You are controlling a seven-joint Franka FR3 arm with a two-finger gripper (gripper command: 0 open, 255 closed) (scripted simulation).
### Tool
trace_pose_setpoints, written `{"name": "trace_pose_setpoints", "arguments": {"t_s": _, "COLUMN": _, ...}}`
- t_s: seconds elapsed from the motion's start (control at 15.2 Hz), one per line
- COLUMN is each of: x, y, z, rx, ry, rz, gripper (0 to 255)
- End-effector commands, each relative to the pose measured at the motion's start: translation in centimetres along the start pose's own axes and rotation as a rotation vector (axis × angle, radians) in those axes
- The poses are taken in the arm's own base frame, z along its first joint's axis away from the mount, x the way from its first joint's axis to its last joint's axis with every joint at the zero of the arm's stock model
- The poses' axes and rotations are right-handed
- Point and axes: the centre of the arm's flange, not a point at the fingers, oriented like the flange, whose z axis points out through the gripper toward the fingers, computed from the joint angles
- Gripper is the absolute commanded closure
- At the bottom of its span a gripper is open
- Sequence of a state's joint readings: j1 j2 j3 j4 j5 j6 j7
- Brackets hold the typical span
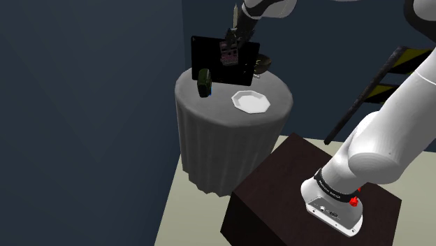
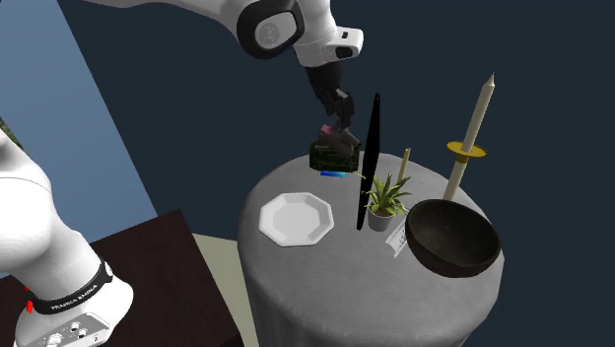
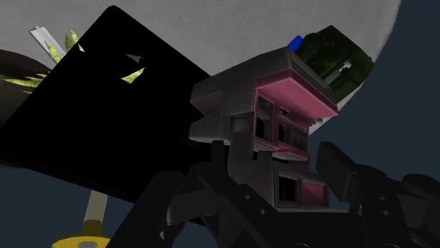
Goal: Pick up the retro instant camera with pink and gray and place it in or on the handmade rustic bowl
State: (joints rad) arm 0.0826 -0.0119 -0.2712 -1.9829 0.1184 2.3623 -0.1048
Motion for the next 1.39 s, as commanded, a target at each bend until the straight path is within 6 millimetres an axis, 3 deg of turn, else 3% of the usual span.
{"name": "trace_pose_setpoints", "arguments": {"t_s": 0.0, "x": 0.6, "y": 2.4, "z": -0.3, "rx": 0.0, "ry": 0.001, "rz": -0.001, "gripper": 255}}
{"name": "trace_pose_setpoints", "arguments": {"t_s": 1.32, "x": 6.7, "y": 27.9, "z": -2.9, "rx": 0.0, "ry": 0.001, "rz": -0.001, "gripper": 255}}
